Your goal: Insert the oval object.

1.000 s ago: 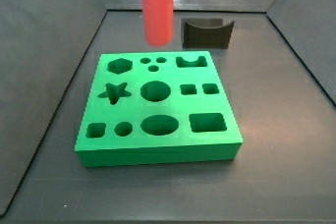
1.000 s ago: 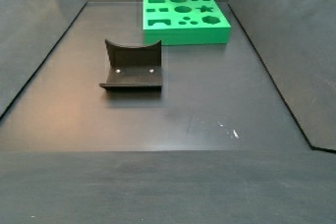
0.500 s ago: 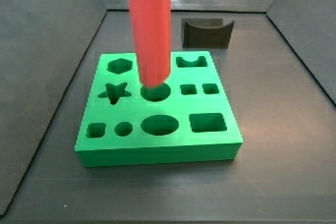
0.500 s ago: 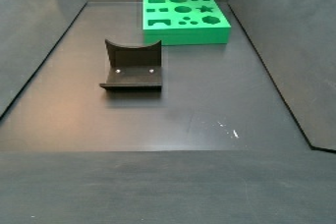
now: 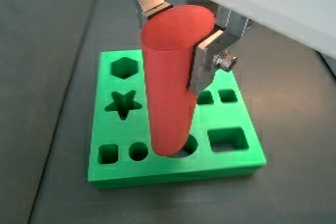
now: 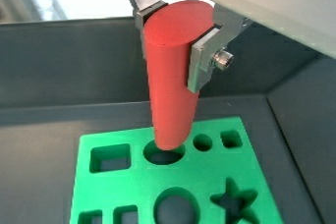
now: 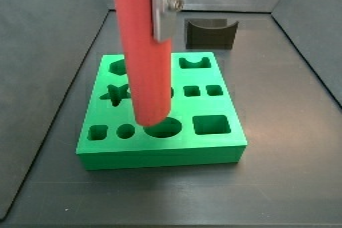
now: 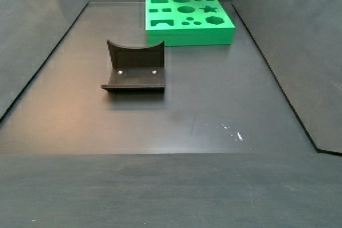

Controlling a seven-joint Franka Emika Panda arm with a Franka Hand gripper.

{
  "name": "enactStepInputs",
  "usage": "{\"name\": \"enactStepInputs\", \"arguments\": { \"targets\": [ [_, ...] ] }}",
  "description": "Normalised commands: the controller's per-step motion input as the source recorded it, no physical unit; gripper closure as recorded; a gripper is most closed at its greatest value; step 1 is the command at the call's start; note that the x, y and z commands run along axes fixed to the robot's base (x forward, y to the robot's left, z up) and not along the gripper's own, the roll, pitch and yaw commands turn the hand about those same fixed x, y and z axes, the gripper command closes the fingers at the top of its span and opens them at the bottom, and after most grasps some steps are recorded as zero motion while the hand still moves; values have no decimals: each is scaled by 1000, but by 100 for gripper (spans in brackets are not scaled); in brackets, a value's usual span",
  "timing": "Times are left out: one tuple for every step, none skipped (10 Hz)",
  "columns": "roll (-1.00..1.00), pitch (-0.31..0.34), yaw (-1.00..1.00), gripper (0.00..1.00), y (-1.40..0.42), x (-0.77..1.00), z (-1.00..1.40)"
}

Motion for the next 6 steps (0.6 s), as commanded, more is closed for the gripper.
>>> {"name": "enactStepInputs", "arguments": {
  "targets": [
    [71, 0, -1000, 100, 0, 0, -326],
    [73, 0, -1000, 100, 0, 0, -326],
    [79, 0, -1000, 100, 0, 0, -326],
    [84, 0, -1000, 100, 0, 0, -320],
    [81, 0, -1000, 100, 0, 0, -323],
    [64, 0, -1000, 100, 0, 0, -289]
  ]
}}
